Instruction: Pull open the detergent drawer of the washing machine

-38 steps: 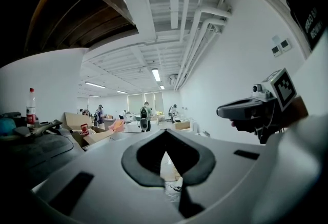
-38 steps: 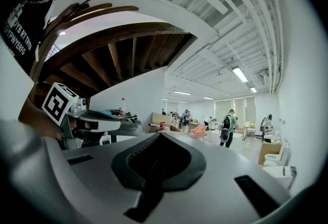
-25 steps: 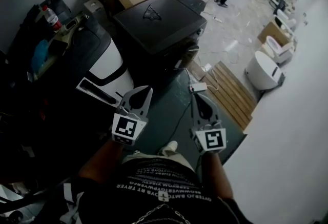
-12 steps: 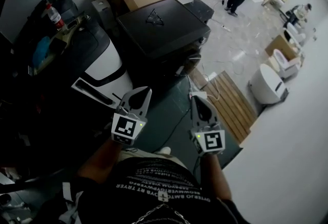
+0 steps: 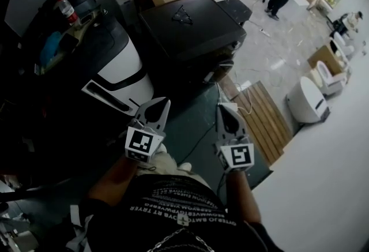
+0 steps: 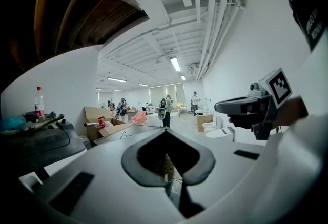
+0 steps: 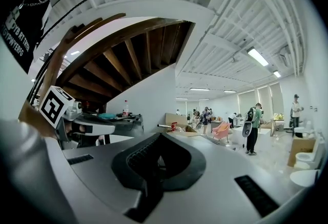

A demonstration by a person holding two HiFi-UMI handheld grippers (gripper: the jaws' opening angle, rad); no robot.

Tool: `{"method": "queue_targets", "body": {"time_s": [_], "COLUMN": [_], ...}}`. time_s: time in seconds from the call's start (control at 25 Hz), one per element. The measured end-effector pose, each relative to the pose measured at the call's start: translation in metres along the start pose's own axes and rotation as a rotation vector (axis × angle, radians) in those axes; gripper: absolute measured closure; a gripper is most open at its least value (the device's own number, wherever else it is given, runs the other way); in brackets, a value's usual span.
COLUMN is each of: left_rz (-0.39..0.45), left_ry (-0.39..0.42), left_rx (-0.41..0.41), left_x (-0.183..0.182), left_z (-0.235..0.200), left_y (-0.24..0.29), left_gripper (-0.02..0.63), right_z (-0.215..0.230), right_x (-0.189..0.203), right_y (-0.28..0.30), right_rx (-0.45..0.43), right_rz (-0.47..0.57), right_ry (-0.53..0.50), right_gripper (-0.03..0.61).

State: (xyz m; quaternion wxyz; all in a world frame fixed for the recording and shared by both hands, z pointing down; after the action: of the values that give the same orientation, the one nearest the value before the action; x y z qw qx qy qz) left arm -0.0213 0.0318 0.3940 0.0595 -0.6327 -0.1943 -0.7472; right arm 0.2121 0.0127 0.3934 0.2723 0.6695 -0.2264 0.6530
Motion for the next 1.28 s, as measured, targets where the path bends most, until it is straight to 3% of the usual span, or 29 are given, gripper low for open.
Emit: {"method": "queue_targets", "body": {"time_s": [0.16,0.32,0.56,0.92,1.28], "left_rz": [0.001,-0.003,-0.005,0.016,0.008], "left_ry": [-0.021,0.01,-0.029,-0.039,-0.044], "left_rx": [-0.024,-0.027,-0.039,-0.037,-0.021], "left_x": [0.003,0.002,0.011,0.004,0.011], "left_z": [-0.012,-0.028,-0.058,-0.103,-0.132], "left_y": [0.003,0.016,0.047,0.094,0.122], "left_gripper": [0.611,0.611,0.609,0.611,0.611], "right_z": [0.002,0.008,0.02,0.044,0.047], "right_x": [-0.001,0.0,0.001,-0.006,-0.004], "right_y": [0.016,0.038,0.081,0.141,0.177], "right_rx": [-0.016,-0.021,-0.032,-0.012,-0.009], "right_rz": [-0.001,-0.01,-0.023,-0.056,-0.053], "right_ry": [-0.012,-0.005,-0.013,-0.07,-0.051], "right_gripper": [0.577,0.577,0.577,0.577,0.577]}}
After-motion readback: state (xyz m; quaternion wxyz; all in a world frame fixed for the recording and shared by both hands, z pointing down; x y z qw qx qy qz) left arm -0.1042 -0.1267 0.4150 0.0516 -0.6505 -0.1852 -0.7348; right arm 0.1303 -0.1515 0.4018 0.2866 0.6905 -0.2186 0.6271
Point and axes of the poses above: the fingertips, and each gripper's own axes: y forward along the fingers, z to its right, x out of its underside, the point moved 8 cm from there along -y, backward along the fingers, and after that the axes turned 2 degrees about -x, right-handed, at the moved point
